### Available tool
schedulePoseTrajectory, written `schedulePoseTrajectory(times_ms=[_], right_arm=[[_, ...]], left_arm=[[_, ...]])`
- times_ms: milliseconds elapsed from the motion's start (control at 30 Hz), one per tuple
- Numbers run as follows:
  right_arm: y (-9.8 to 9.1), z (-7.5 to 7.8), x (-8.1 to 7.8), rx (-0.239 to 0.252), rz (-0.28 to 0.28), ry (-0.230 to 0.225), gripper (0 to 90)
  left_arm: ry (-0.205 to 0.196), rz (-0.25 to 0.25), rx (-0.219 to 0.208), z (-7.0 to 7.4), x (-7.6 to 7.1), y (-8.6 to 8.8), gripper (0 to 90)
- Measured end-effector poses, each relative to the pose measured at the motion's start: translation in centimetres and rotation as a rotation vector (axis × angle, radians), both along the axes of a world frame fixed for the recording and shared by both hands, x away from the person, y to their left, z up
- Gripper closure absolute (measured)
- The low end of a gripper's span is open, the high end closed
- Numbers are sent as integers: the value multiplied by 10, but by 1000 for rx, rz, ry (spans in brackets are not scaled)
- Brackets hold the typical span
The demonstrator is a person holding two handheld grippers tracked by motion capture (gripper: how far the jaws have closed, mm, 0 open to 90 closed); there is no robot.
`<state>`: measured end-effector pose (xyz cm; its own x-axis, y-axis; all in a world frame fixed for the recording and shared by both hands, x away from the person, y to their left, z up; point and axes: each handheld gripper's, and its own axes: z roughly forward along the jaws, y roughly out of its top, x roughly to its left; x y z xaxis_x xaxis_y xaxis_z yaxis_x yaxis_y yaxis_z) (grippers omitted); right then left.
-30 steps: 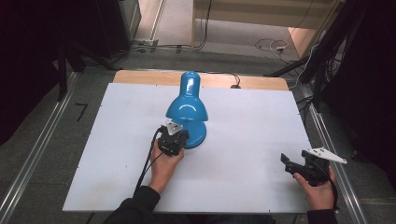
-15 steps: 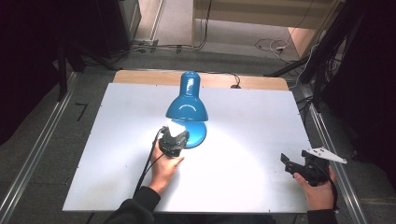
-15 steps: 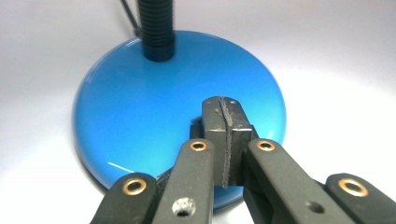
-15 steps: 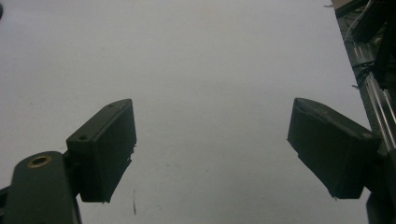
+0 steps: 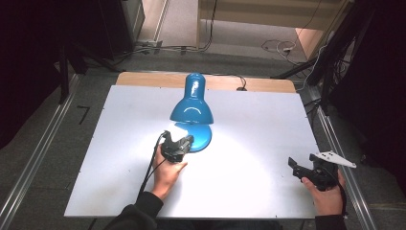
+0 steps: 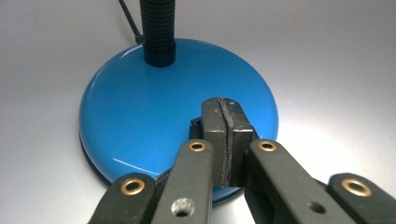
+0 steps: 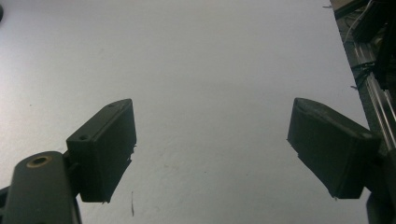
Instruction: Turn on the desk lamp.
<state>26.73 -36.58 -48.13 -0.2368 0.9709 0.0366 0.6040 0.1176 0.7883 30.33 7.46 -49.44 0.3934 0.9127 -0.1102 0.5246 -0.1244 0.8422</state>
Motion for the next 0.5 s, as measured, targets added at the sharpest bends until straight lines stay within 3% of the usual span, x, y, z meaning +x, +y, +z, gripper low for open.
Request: schedulePoseTrajectory(times_ms=[200, 300, 500], right_arm=[[0, 0, 0, -2, 3, -4, 140], [0, 0, 0, 0, 1, -4, 140], [0, 1, -1, -1, -2, -1, 140]], left_arm=[[5, 28, -15, 3, -3, 10, 742], [9, 29, -8, 7, -6, 16, 617], [2, 64, 1, 15, -16, 39, 444]])
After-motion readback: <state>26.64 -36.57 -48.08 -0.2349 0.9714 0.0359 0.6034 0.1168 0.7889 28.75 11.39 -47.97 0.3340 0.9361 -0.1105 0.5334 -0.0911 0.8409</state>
